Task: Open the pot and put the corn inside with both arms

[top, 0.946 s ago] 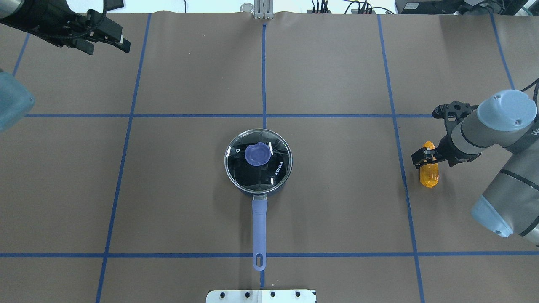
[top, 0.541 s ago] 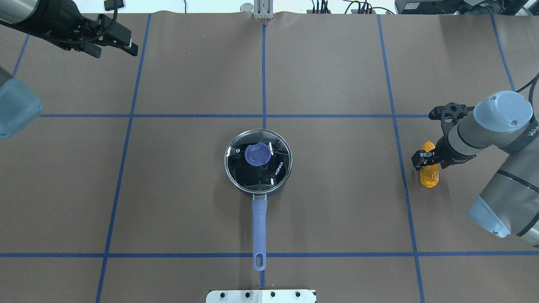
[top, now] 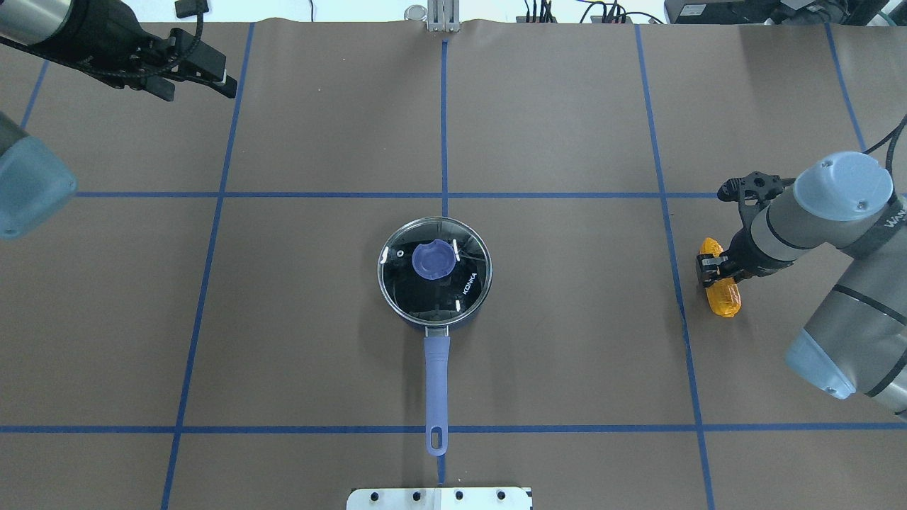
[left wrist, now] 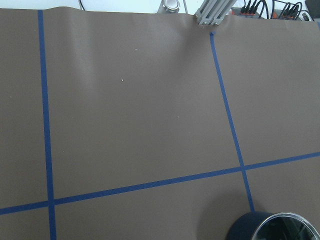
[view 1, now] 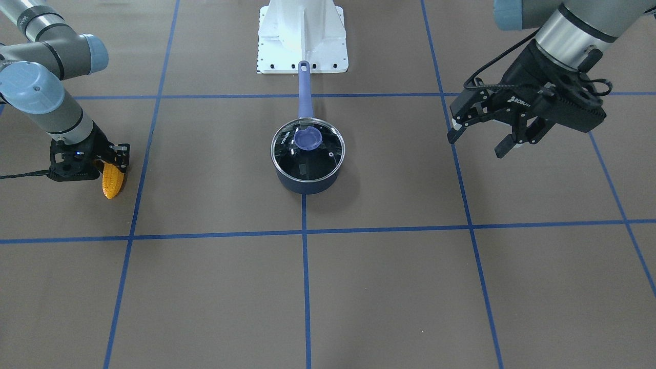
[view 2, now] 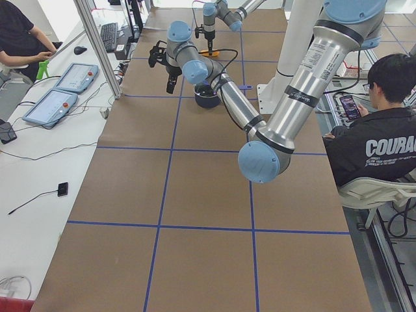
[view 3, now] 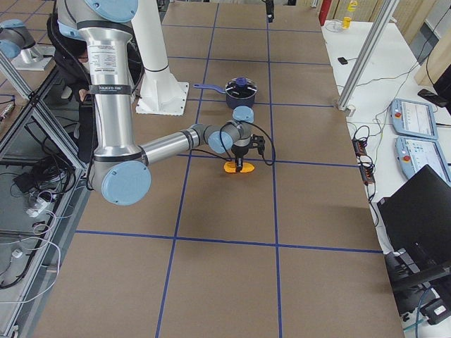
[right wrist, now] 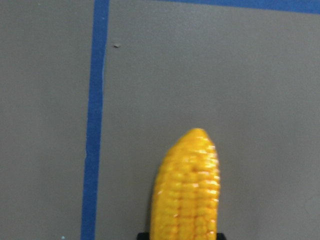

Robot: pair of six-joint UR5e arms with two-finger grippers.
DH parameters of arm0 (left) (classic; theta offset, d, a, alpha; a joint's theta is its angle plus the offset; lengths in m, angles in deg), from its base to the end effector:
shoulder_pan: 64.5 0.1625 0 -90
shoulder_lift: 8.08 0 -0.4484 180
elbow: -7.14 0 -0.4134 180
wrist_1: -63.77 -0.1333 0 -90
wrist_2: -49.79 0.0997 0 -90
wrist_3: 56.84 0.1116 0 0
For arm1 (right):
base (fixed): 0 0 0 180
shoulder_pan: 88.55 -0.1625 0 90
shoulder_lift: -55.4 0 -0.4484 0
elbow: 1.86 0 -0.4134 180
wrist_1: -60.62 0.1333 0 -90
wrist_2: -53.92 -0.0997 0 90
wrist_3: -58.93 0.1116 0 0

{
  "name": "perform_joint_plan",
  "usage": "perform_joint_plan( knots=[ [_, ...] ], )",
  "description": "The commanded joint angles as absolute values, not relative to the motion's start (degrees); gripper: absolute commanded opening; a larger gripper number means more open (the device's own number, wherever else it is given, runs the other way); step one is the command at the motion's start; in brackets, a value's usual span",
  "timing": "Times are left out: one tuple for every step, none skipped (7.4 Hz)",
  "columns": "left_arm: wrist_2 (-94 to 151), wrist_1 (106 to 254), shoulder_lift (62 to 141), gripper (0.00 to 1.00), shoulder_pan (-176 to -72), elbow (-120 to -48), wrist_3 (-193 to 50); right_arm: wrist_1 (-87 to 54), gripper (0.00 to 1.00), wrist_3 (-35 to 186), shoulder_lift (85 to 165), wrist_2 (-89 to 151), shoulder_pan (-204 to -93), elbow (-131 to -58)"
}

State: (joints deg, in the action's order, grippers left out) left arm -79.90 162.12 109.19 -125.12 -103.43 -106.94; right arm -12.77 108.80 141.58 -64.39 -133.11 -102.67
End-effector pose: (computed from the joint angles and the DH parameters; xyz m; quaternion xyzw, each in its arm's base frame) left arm 0.2451 -0.5618 0.2196 0.1492 0.5135 0.0080 0.8450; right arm -0.3469 -0.4545 0.5378 0.0018 -0.3516 -0.0297 0.9357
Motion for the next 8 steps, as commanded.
perform_joint_plan(
  knots=[
    [-79.07,162.12,109.6,0.97,-123.23,-103.25,-107.89,-12.77,0.41,108.33,141.36,-65.25,-133.19,-103.02],
    [-74.8,162.03,111.08,0.97,-120.17,-103.08,-110.25,-12.86,0.41,108.33,140.93,-66.91,-133.89,-103.28],
    [-73.19,162.03,111.88,0.97,-117.44,-102.81,-112.36,-13.64,0.41,108.33,139.36,-69.11,-136.42,-103.2],
    [-71.26,161.42,112.76,0.97,-115.76,-102.81,-113.6,-13.74,0.41,108.33,138.91,-71.04,-138.71,-103.2],
    [-68.37,159.33,115.03,0.97,-113.04,-102.81,-115.35,-13.74,0.41,108.24,138.29,-71.84,-139.95,-102.94],
    [-64.77,155.48,118.19,0.97,-109.62,-102.81,-117.37,-13.91,0.41,108.24,137.24,-72.03,-141.09,-102.85],
    [-60.65,153.0,120.65,0.97,-105.59,-102.72,-120.26,-14.09,0.41,108.24,136.36,-72.29,-142.15,-102.76],
    [-58.08,152.11,121.98,0.97,-102.41,-102.64,-121.86,-18.88,0.41,107.8,133.31,-72.73,-143.2,-102.76]
  ],
)
